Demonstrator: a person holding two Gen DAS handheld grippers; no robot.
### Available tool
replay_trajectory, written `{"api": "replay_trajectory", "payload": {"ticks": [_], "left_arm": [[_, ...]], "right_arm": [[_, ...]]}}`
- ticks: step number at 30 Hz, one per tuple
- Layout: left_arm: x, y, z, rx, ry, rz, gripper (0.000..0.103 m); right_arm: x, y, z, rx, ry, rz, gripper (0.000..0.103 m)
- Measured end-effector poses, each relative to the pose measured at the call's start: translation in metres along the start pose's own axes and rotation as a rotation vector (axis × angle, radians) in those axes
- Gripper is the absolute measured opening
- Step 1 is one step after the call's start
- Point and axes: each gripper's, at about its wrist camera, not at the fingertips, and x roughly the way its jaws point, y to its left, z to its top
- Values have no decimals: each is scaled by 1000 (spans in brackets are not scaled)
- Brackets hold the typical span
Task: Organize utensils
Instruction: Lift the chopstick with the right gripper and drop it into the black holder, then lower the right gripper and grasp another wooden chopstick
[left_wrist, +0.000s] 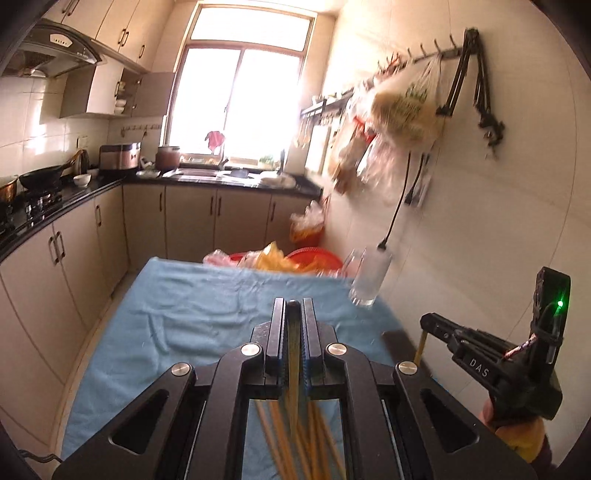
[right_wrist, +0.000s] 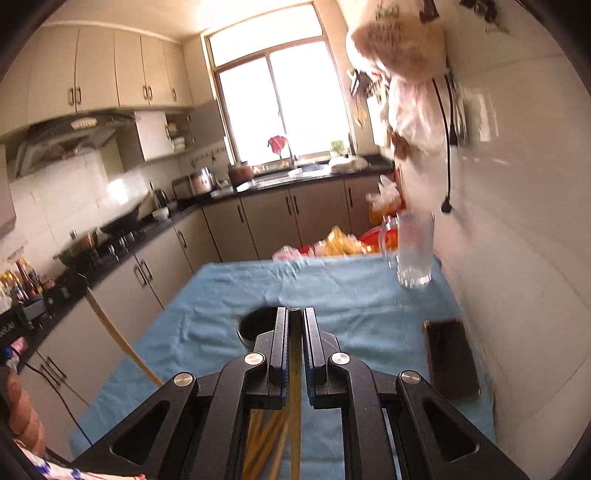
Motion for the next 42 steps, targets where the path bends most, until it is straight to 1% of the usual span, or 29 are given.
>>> {"api": "replay_trajectory", "payload": {"ticks": [2,6,9,11,13,16,19,22,25,28,31,32,33,34,35,36,37,39,40,42], "left_arm": [[3,-5,16,5,-24,-3,7],[22,-15,53,33,-68,7,7],[45,-18,75,35,-66,6,7],[67,-19,86,38,-60,24,7],[84,-18,92,43,-55,37,7],[111,-16,97,37,-34,42,7],[142,-11,96,31,18,39,7],[170,-7,83,29,92,41,7],[194,-2,64,32,169,46,7],[205,1,51,29,209,46,7],[203,2,49,28,201,52,9],[202,3,49,29,201,50,17],[199,4,51,25,198,47,31],[194,5,54,16,189,50,37],[188,8,56,5,175,56,43],[179,10,58,-6,159,60,45],[170,13,59,-12,147,62,46],[148,19,60,-19,125,68,52],[137,23,58,-22,115,75,53],[113,31,49,-27,97,89,57]], "right_arm": [[0,3,20,6,-37,13,7],[8,10,61,28,-118,34,7],[27,13,86,52,-170,38,7],[41,15,98,60,-205,23,7],[59,13,106,77,-221,15,7],[85,10,109,101,-228,-4,7],[114,6,103,98,-182,-25,7],[146,4,86,74,-92,-42,7],[175,-3,64,79,3,-43,7],[191,-10,51,93,55,-35,8],[195,-12,48,77,65,-43,9],[194,-12,49,71,64,-54,11],[193,-13,51,71,63,-57,21],[191,-14,52,76,59,-56,29],[186,-14,54,84,48,-56,44],[178,-14,55,89,32,-59,48],[170,-14,56,87,21,-62,48],[150,-14,57,77,5,-62,49],[138,-15,54,73,-2,-63,51],[118,-15,45,65,0,-70,58]]}}
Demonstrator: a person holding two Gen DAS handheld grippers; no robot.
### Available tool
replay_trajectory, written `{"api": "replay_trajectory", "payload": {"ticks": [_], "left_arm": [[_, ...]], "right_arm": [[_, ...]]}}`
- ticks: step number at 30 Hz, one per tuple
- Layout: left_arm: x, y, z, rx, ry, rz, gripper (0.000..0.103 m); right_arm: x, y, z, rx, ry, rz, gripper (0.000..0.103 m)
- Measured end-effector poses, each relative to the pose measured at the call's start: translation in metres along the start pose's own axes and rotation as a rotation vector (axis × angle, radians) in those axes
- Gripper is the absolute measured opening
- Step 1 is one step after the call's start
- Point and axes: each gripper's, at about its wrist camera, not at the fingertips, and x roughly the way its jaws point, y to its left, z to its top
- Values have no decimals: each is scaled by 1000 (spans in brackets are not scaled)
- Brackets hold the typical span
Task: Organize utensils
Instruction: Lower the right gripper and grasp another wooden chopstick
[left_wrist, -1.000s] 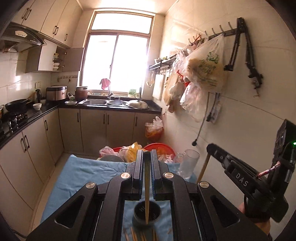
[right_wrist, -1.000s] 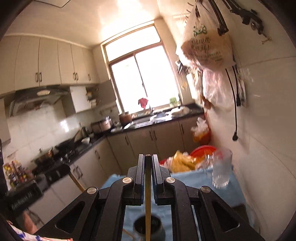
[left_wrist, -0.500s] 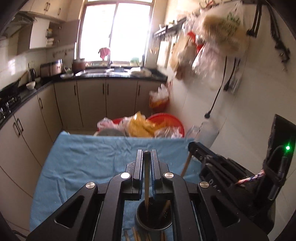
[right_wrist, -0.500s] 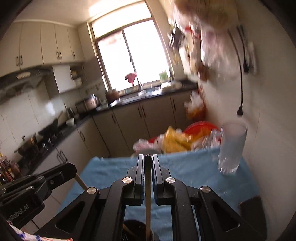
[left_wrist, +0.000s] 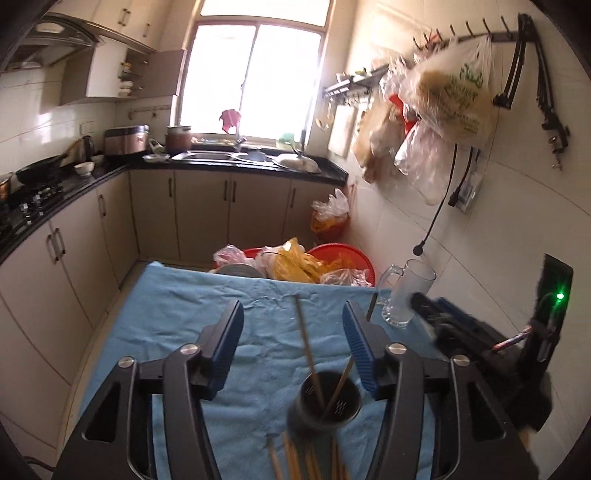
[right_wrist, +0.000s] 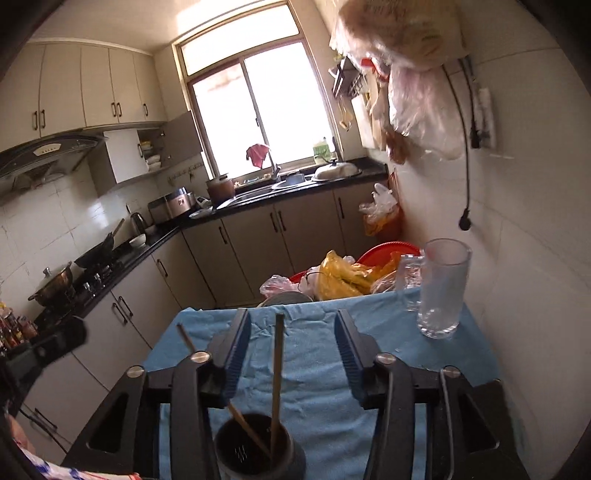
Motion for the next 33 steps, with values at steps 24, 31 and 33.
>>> {"api": "replay_trajectory", "payload": {"ticks": [24,31,33], "left_arm": [[112,13,-200,54,514,55,24],[106,19,-204,89,547,69,6],[96,27,-205,77,583,54,7]], "right_arm": [[-8,4,-220,-215,533,9,14],[-14,-21,-215,-162,558,-24,10],[-16,-33,-213,-144,572,-20,10]]}}
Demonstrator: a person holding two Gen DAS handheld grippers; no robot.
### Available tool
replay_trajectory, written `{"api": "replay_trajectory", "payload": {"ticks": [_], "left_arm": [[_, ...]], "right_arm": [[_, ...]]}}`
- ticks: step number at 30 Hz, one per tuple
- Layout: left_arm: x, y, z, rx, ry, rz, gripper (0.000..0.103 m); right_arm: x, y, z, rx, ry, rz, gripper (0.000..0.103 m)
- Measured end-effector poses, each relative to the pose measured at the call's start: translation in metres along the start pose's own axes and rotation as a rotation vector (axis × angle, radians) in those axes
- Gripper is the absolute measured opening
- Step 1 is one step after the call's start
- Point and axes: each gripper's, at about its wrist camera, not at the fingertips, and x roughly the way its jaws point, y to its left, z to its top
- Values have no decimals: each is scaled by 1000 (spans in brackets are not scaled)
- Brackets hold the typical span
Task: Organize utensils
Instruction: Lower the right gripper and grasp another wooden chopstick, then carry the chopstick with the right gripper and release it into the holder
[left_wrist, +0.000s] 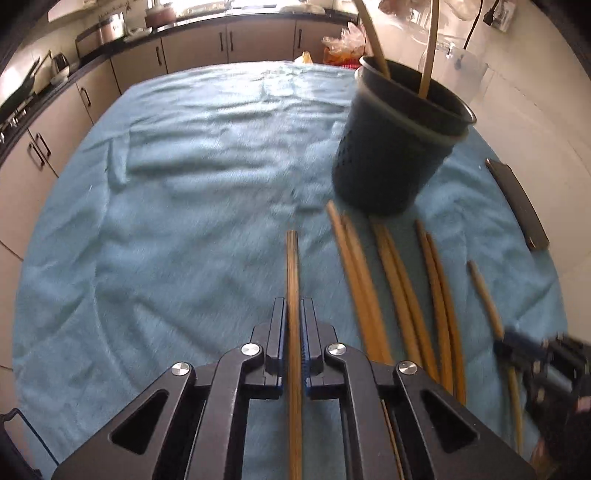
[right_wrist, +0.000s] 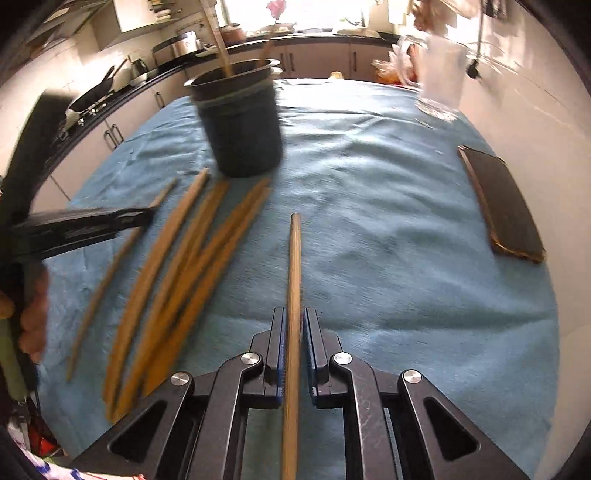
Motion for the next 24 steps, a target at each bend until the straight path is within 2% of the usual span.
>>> {"api": "replay_trajectory", "payload": {"ticks": [3,7,17,24], "left_arm": [[-3,4,0,-10,45,-26,7],[5,0,13,5,71,-3,7],[20,-8,40,39,89,15,7],[26,-8,53,46,100,10,9]], "right_arm": [[2,-9,7,19,23,22,11],[13,-7,24,15,57,7,12],[44,2,75,-11,148,-64,12],[44,12,75,-53,145,-118,12]]}}
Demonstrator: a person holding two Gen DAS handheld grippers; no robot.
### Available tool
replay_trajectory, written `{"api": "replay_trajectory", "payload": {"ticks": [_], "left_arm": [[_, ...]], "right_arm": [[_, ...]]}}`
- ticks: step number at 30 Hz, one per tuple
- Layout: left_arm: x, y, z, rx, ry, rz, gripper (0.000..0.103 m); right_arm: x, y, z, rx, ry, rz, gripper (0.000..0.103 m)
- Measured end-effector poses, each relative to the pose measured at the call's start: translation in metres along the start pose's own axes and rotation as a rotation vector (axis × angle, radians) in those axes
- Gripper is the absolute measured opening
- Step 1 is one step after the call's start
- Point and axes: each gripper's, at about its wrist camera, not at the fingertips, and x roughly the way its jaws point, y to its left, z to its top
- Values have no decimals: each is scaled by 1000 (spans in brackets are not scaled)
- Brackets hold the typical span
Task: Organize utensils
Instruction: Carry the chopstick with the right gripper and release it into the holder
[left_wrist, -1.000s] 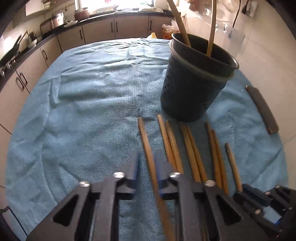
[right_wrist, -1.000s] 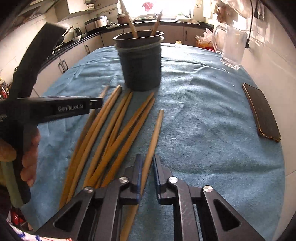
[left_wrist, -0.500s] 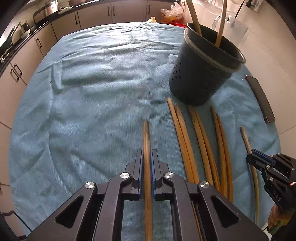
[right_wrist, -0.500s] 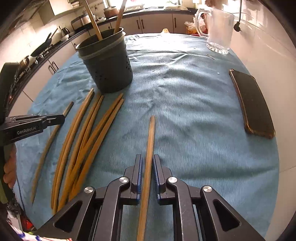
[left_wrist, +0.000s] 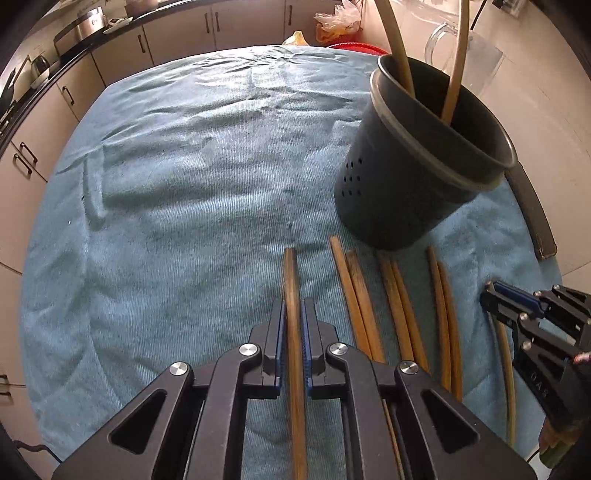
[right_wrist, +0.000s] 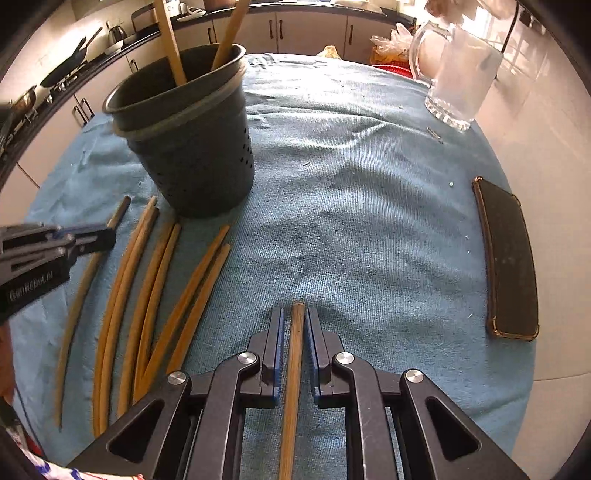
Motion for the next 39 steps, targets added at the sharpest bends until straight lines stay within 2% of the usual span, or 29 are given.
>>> {"api": "replay_trajectory", "payload": {"ticks": [6,8,9,10,12,15,19,26,31,39], "left_arm": [[4,-7,11,31,-5,-7,22],[5,-13,10,62,-25,6,22],[4,-15,8,75,-38,15,21],[4,-15,7,80,-47,20,8],[-1,-14,3,67,-69,19,7],[-24,-8,-4,25,-136,2,7],[-65,-8,-15,23,-240,3,7],[-141,-19,-50,15,-433,10,7],[-175,-27,-74,13,-534,39,7],[-206,-43,-102,24,-596,63,7]], "right_arm": [[1,1,2,-6,14,-6,12],[1,3,2,-12,3,1,9],[1,3,1,-11,-9,3,8],[0,1,0,-2,-20,13,8],[-2,-5,-2,34,-52,70,7],[-17,-12,-6,76,-132,118,7],[-56,-18,-12,106,-276,155,7],[-124,-18,-30,131,-467,151,7],[-159,-12,-48,118,-549,144,7],[-197,5,-73,88,-637,122,7]]}}
